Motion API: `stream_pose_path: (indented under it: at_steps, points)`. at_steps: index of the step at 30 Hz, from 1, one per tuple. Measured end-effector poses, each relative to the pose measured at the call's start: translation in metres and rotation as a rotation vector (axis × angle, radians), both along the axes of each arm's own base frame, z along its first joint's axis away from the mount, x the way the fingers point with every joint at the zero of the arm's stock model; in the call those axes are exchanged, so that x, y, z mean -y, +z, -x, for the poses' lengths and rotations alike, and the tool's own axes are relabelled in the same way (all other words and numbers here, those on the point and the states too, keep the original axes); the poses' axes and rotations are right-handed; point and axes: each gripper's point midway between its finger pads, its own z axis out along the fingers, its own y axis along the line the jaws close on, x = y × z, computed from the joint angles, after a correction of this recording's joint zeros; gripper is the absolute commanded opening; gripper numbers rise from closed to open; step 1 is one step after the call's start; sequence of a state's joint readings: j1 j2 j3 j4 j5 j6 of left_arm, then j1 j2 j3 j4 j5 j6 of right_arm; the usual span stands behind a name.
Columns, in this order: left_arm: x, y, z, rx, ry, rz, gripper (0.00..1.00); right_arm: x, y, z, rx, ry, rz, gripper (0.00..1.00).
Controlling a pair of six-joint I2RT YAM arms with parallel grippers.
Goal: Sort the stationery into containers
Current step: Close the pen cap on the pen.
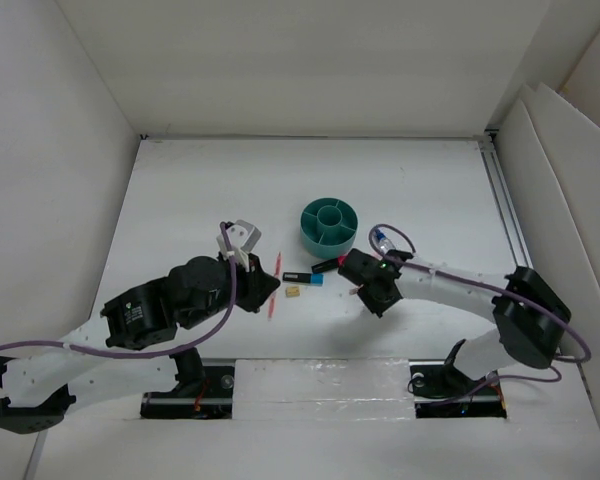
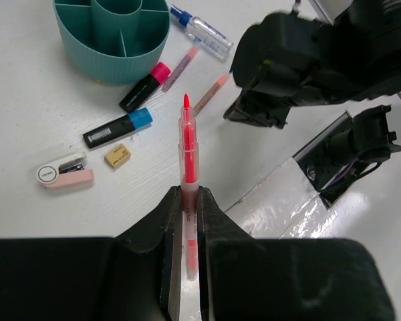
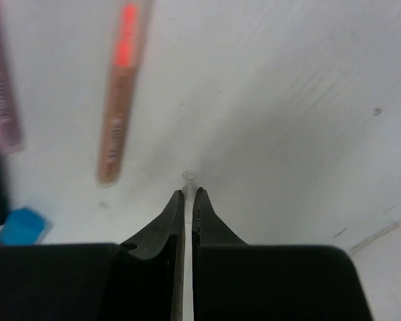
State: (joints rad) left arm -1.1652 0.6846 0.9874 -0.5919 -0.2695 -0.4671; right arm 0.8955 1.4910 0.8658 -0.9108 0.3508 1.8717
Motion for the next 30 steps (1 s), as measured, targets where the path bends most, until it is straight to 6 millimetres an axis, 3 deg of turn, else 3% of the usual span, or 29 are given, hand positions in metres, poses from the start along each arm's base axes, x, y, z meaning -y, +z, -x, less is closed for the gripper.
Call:
stream_pose_path:
  at_steps: [3, 7, 11, 14, 18, 22, 26, 30]
  points:
    - [0.003, 0.002, 0.004, 0.002, -0.029, 0.007, 0.00, -0.007, 0.045, -0.023, 0.143, 0.081, -0.012, 0.00]
    - [0.012, 0.000, 0.010, -0.005, -0.090, 0.005, 0.00, -0.024, 0.135, -0.058, 0.434, 0.239, -0.090, 0.00]
    - [0.033, -0.005, 0.017, -0.035, -0.175, 0.000, 0.00, -0.022, 0.214, -0.070, 0.708, 0.365, -0.152, 0.00]
    - [0.052, -0.012, 0.021, -0.065, -0.230, -0.007, 0.00, -0.012, 0.252, -0.074, 0.876, 0.436, -0.169, 0.00]
    - [0.071, -0.022, 0.026, -0.109, -0.298, 0.008, 0.00, 0.000, 0.273, -0.083, 1.007, 0.512, -0.133, 0.00]
    - [0.083, -0.021, 0.027, -0.141, -0.339, 0.077, 0.00, -0.009, 0.281, -0.083, 1.074, 0.620, -0.133, 0.00]
    - [0.103, -0.019, 0.031, -0.175, -0.388, 0.129, 0.00, -0.024, 0.290, -0.074, 1.153, 0.747, -0.176, 0.00]
    - [0.120, -0.026, 0.032, -0.214, -0.416, 0.145, 0.00, -0.026, 0.298, -0.058, 1.240, 0.821, -0.212, 0.00]
